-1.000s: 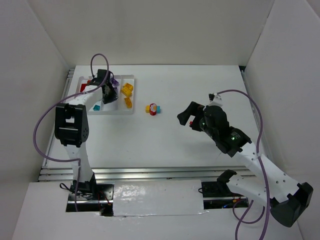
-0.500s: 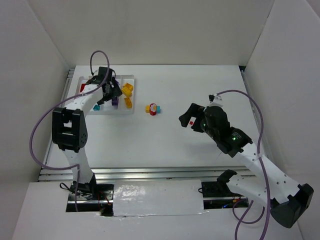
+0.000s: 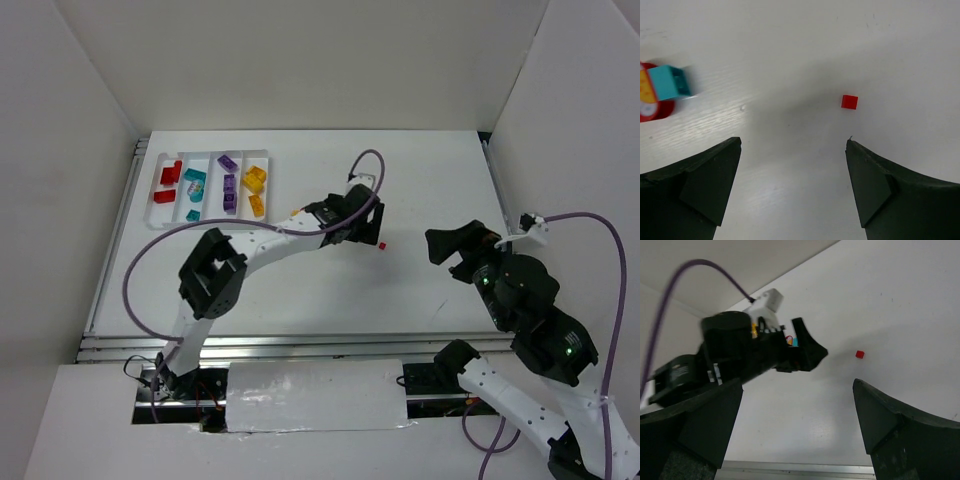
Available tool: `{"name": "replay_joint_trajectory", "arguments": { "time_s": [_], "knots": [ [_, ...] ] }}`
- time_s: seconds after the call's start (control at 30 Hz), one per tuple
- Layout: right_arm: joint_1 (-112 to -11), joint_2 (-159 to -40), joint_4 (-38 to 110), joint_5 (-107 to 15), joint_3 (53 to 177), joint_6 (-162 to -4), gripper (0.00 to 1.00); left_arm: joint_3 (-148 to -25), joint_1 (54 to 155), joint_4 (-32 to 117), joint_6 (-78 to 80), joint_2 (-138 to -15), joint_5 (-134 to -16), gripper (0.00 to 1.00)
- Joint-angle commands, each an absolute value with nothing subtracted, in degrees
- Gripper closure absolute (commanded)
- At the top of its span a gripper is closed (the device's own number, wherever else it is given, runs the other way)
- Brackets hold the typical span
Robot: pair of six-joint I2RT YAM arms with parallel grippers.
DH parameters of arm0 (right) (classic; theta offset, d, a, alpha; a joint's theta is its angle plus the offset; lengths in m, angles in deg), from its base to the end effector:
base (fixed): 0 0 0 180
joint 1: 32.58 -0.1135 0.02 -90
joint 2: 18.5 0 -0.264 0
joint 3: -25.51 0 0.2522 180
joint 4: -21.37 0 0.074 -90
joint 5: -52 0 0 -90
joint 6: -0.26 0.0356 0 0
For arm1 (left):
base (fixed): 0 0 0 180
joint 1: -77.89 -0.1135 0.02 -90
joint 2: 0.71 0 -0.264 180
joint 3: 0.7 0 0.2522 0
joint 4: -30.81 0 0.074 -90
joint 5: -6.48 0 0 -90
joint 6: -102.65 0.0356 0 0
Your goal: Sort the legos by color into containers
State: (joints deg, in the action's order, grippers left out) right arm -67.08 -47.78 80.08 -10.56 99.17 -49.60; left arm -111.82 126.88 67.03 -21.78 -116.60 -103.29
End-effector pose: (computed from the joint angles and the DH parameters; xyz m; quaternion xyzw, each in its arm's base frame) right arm 0.0689 0.0274 0.3929 0.1831 0.7592 0.2123 0.5875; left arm 0.3160 -0.3451 0.2595 0.0430 0.8982 -0.1553 0.4090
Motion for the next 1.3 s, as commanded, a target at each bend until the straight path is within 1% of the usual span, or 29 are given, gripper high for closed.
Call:
{"name": "replay_joint_trajectory", "arguments": {
  "time_s": [0.0, 0.13, 0.23, 0.4, 0.43, 0.53, 0.7, 0.9, 1.03, 1.27],
  "knots": [
    [-66.8, -46.5, 85.7, -9.4, 101.1, -49.8, 0.02, -118.2, 128.8, 65.7, -19.2, -122.8, -106.8, 0.02],
    [-66.8, -45.0, 86.4, -12.1, 100.1, -50.5, 0.03, -123.8, 129.8, 65.5, -18.4, -129.9, -106.8, 0.03],
    [-66.9, -44.2, 87.0, -12.4, 99.1, -51.1, 0.04, -127.8, 130.1, 66.4, -18.0, -133.5, -105.8, 0.06],
    [-66.9, -43.0, 86.6, -13.2, 98.3, -52.5, 0.04, -132.4, 130.4, 67.2, -17.6, -137.5, -104.0, 0.14],
    [-66.8, -42.8, 86.5, -13.4, 98.3, -52.7, 0.04, -133.0, 130.7, 67.5, -17.4, -138.6, -103.5, 0.18],
    [-66.9, -42.4, 86.5, -14.1, 98.0, -53.3, 0.04, -137.0, 131.4, 68.8, -16.8, -141.1, -103.3, 0.24],
    [-66.9, -41.5, 86.3, -14.9, 97.3, -54.1, 0.04, -138.8, 131.8, 69.2, -16.3, -143.4, -102.5, 0.27],
    [-66.9, -40.9, 85.8, -15.6, 97.4, -54.7, 0.04, -138.8, 131.8, 69.7, -16.4, -144.4, -101.1, 0.34],
    [-66.9, -40.7, 84.8, -16.5, 96.4, -55.0, 0.04, -138.4, 131.8, 69.7, -16.4, -144.7, -100.7, 0.49],
    [-66.9, -40.7, 84.3, -16.8, 96.0, -55.2, 0.04, -139.1, 131.8, 70.1, -15.9, -146.0, -100.4, 0.50]
  ]
}}
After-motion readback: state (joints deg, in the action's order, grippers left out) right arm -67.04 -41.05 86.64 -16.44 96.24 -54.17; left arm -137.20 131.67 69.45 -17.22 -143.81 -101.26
